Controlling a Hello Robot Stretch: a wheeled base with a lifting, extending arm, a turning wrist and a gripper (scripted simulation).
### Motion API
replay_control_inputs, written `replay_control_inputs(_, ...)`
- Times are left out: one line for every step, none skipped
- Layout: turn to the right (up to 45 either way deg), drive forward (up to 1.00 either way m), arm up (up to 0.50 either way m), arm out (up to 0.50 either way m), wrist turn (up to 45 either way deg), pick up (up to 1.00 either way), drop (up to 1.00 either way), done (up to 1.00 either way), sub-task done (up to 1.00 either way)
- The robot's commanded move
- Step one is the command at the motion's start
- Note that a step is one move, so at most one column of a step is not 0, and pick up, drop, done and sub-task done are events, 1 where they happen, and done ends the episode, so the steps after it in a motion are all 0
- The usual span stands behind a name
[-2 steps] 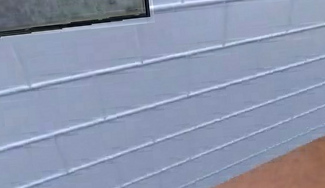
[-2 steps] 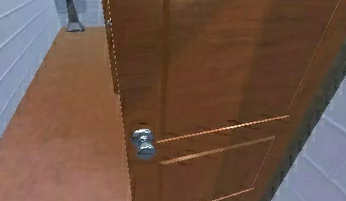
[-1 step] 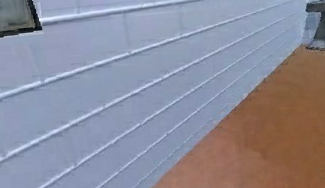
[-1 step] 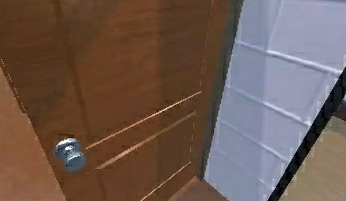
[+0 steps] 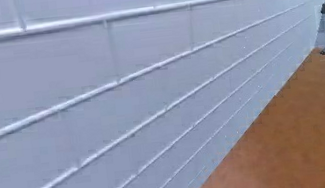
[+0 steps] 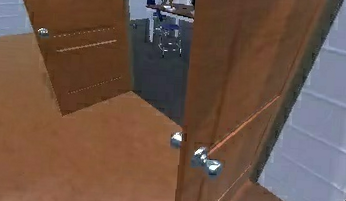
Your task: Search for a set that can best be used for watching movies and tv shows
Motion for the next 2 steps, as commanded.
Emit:
replay_control_inputs(45.0, 0.00, 0.00, 0.00, 0.0, 0.00, 0.00, 0.00, 0.00)
replay_control_inputs(0.0, 0.45, 0.00, 0.00, 0.0, 0.00, 0.00, 0.00, 0.00)
